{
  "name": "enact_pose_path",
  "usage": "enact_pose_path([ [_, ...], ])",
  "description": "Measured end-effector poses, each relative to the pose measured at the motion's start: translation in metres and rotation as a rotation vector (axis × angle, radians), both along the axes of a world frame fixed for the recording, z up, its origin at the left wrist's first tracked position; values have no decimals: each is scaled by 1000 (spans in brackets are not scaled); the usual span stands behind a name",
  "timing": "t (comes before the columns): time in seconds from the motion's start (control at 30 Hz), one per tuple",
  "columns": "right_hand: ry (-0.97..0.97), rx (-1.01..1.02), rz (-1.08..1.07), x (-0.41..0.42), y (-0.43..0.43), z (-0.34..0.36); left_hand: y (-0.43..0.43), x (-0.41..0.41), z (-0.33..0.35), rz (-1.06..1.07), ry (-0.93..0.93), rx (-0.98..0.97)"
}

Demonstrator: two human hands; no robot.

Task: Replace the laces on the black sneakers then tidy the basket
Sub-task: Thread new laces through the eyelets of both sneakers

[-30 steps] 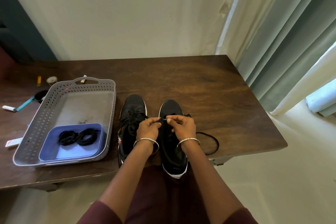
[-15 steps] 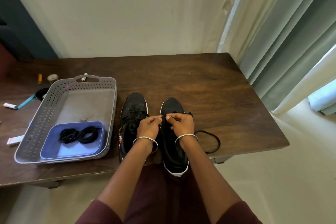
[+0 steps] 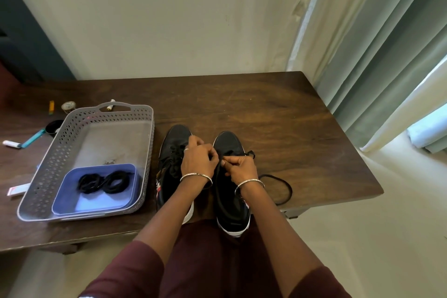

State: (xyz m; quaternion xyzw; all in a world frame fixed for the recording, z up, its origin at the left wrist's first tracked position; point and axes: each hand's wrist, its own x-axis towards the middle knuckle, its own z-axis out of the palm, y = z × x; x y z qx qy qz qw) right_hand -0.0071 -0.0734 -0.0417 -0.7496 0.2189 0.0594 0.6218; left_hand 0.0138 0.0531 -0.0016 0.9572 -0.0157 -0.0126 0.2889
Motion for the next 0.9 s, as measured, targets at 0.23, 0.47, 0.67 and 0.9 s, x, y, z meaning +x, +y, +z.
enact_pose_path([
  [0.23,31,88,114,0,-10,0,9,18,17,-27,96,118],
  [0.47,117,226,244,5,-18,8,22,28,5,-88,132,-10],
  [0.67,176,247,293,8,-21,12,16,19,-3,-44,208,-106],
  [0.9,203,263,306,11,-25,12,12,17,-13,230,380,-521],
])
